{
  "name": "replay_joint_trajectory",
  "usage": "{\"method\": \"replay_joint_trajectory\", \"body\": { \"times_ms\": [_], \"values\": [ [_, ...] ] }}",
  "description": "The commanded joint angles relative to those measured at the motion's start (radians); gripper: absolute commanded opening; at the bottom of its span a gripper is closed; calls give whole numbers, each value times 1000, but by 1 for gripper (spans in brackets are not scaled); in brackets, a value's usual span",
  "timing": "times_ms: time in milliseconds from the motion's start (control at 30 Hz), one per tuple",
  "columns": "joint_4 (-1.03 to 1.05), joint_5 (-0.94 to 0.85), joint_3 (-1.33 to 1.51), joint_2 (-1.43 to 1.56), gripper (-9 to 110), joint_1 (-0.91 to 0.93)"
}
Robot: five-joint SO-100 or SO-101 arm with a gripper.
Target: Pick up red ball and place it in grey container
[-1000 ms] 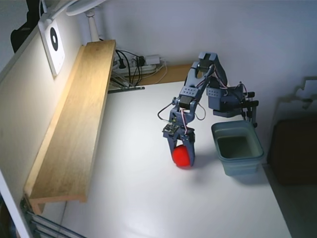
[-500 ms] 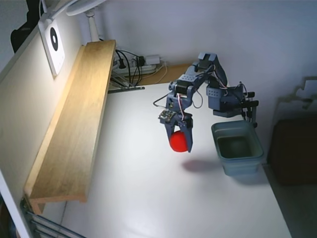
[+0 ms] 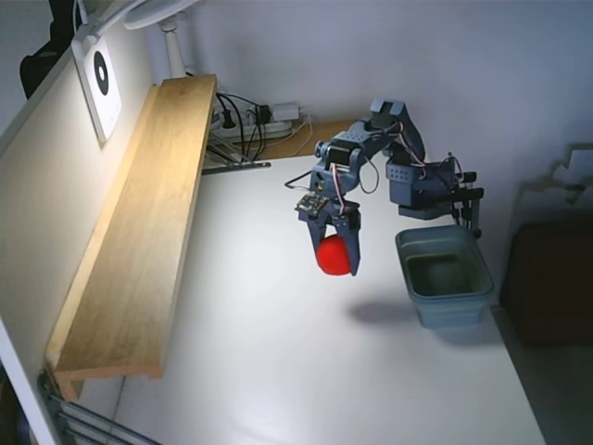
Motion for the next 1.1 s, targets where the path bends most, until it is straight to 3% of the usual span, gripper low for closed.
{"method": "replay_joint_trajectory", "body": {
  "times_ms": [0,667,1067],
  "values": [
    [11,2,-50,27,23,-8],
    [20,2,-62,24,23,-4],
    [-83,2,278,262,23,-4]
  ]
}}
